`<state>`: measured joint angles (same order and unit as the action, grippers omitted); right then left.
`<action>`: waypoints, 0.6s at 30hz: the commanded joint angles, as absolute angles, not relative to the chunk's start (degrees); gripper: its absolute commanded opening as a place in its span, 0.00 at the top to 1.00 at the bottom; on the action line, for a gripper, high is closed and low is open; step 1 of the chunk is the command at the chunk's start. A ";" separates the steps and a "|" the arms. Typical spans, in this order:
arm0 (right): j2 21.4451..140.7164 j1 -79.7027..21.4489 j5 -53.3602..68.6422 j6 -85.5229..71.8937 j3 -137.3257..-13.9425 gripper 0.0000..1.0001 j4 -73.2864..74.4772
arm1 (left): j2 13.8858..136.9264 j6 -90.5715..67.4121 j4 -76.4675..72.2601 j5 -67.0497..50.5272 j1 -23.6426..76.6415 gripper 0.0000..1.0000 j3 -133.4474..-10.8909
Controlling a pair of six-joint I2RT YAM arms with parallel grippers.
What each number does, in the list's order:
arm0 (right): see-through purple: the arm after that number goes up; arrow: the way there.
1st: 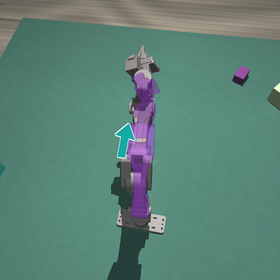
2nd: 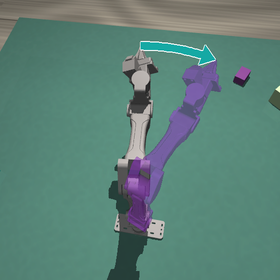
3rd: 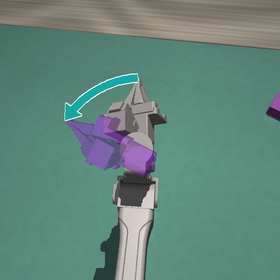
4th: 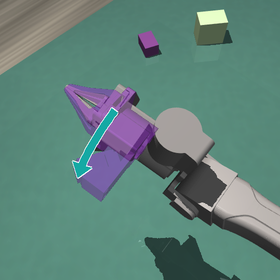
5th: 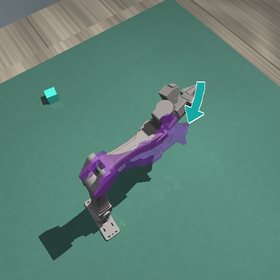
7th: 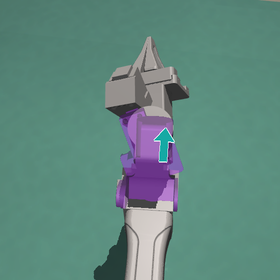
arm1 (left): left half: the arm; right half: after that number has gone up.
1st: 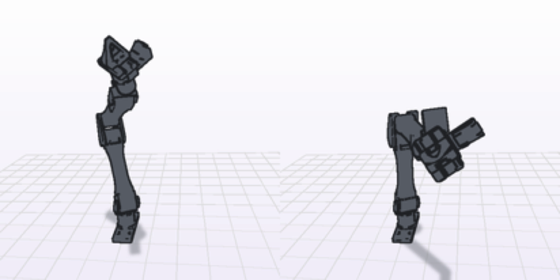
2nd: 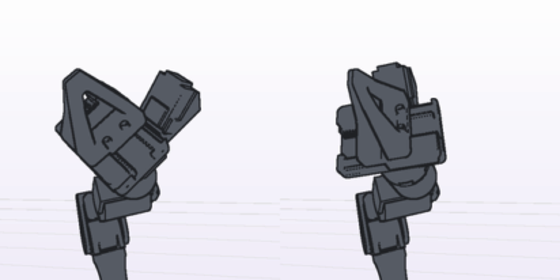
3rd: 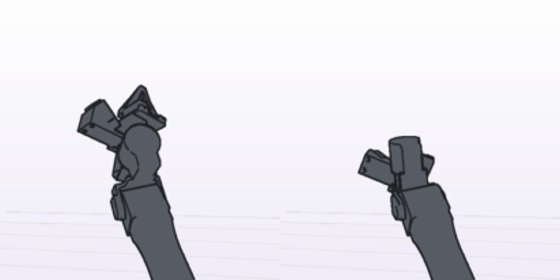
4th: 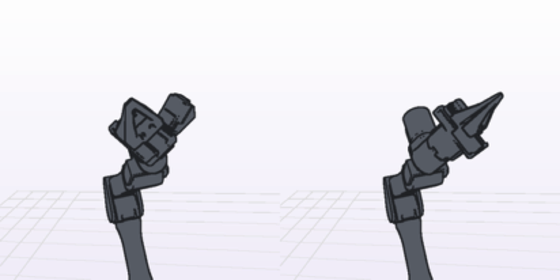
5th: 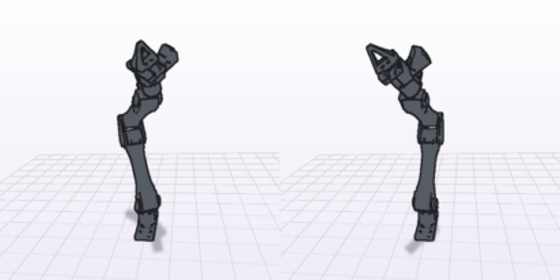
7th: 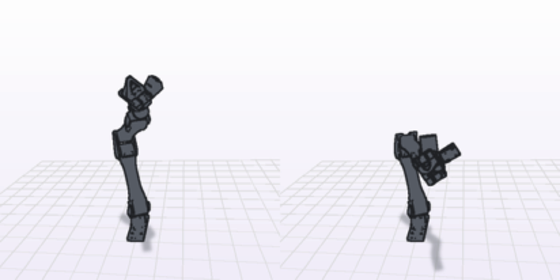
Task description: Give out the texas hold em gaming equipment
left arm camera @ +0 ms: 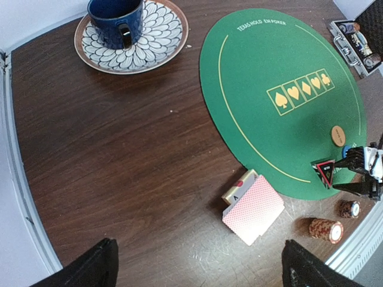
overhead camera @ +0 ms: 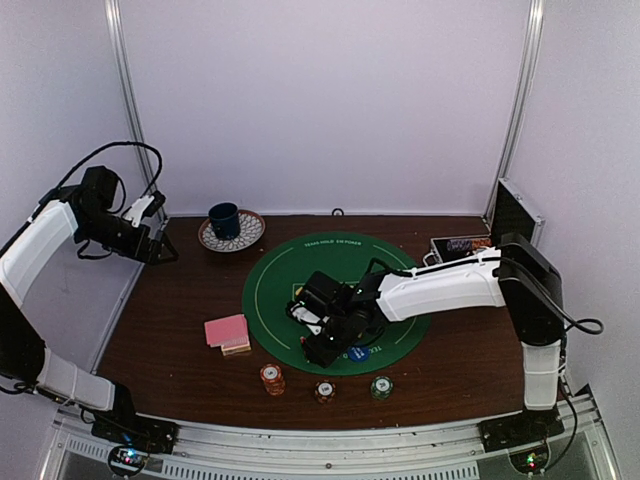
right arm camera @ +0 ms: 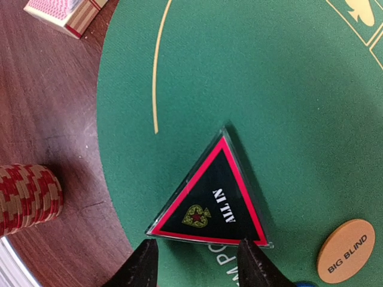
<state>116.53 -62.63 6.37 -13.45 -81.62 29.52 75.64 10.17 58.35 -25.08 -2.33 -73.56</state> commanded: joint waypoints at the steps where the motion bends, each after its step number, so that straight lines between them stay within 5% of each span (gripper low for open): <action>1: 117.18 -62.97 6.81 -12.50 -81.77 0.52 29.48 | 74.59 11.03 58.28 -27.49 -2.81 0.02 -75.50; 7: 117.07 -63.19 6.76 -13.04 -79.28 0.62 28.45 | 75.13 11.25 58.23 -27.45 -2.81 0.02 -76.06; 18: 114.79 -64.75 0.90 -12.46 -78.28 0.60 30.12 | 76.21 10.37 58.32 -28.82 -2.81 0.02 -76.65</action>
<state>116.14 -63.83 3.66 -13.19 -79.96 27.86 75.92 10.22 58.41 -27.49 -2.33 -74.81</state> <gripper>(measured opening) 0.382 0.976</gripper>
